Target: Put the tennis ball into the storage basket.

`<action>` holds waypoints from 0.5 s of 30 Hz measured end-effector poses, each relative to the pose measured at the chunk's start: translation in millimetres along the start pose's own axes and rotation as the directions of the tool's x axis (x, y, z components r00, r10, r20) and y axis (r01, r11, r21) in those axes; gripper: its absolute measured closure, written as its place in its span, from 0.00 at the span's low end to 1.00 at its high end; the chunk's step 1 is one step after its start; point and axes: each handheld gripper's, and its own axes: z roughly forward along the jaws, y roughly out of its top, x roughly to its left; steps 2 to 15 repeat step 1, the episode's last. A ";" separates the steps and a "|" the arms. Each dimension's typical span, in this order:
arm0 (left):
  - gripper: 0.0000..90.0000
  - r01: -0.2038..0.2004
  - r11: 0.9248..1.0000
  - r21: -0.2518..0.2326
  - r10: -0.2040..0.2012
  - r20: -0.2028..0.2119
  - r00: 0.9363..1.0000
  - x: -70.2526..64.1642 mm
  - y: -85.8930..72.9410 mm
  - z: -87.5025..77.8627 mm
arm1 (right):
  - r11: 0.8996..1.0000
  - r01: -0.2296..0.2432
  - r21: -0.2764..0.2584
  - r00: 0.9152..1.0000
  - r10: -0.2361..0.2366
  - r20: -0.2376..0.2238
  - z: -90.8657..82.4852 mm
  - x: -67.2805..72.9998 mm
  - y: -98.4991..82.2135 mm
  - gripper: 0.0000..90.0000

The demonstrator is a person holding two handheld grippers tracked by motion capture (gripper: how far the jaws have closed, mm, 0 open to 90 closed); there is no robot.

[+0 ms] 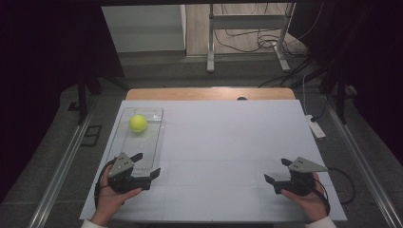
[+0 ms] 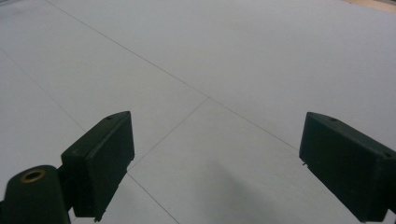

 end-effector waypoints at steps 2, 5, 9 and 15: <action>0.15 0.000 1.000 0.001 0.000 0.000 1.000 0.2 -0.2 0.4 | 1.000 0.000 0.002 1.000 0.000 0.001 -0.1 -0.1 0.0 0.12; 0.15 0.000 1.000 0.001 0.000 0.000 1.000 0.2 -0.2 0.4 | 1.000 0.000 0.002 1.000 0.000 0.001 -0.1 -0.1 0.0 0.12; 0.15 0.000 1.000 0.001 0.000 0.000 1.000 0.2 -0.2 0.4 | 1.000 0.000 0.002 1.000 0.000 0.001 -0.1 -0.1 0.0 0.12; 0.15 0.000 1.000 0.001 0.000 0.000 1.000 0.2 -0.2 0.4 | 1.000 0.000 0.002 1.000 0.000 0.001 -0.1 -0.1 0.0 0.12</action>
